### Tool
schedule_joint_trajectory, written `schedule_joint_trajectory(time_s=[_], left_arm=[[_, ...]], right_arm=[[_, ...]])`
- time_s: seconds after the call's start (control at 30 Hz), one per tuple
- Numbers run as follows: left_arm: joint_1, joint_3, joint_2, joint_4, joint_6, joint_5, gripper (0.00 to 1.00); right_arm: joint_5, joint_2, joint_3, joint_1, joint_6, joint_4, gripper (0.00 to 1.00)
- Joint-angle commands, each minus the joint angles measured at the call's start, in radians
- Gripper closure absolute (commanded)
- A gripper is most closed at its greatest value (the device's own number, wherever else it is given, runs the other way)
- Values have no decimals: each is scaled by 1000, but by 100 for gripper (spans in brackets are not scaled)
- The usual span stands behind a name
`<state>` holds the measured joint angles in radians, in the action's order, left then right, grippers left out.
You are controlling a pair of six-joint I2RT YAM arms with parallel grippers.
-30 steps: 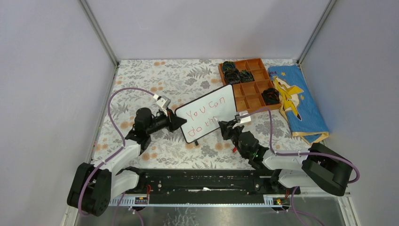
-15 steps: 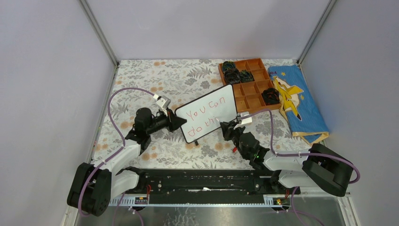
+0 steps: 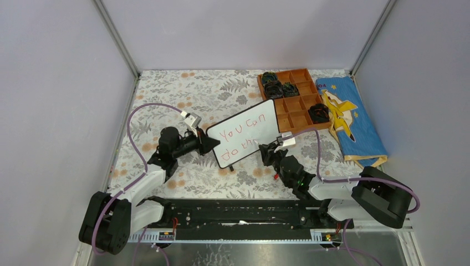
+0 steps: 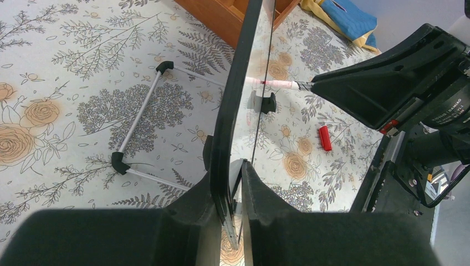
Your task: Write a sentence on the whiteboard
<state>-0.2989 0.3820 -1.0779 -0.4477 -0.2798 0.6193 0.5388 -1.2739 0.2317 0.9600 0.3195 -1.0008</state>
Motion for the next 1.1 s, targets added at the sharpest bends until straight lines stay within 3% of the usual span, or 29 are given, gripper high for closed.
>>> schedule_joint_trajectory(time_s=[0.0, 0.83, 1.07], left_arm=[[-2, -5, -14, 108, 100, -104, 88], [-6, -6, -11, 109, 102, -108, 88], [-6, -6, -11, 109, 101, -110, 88]], right_arm=[[27, -9, 27, -6, 19, -57, 100], [31, -4, -31, -6, 60, -36, 100], [10, 115, -14, -6, 56, 19, 100]])
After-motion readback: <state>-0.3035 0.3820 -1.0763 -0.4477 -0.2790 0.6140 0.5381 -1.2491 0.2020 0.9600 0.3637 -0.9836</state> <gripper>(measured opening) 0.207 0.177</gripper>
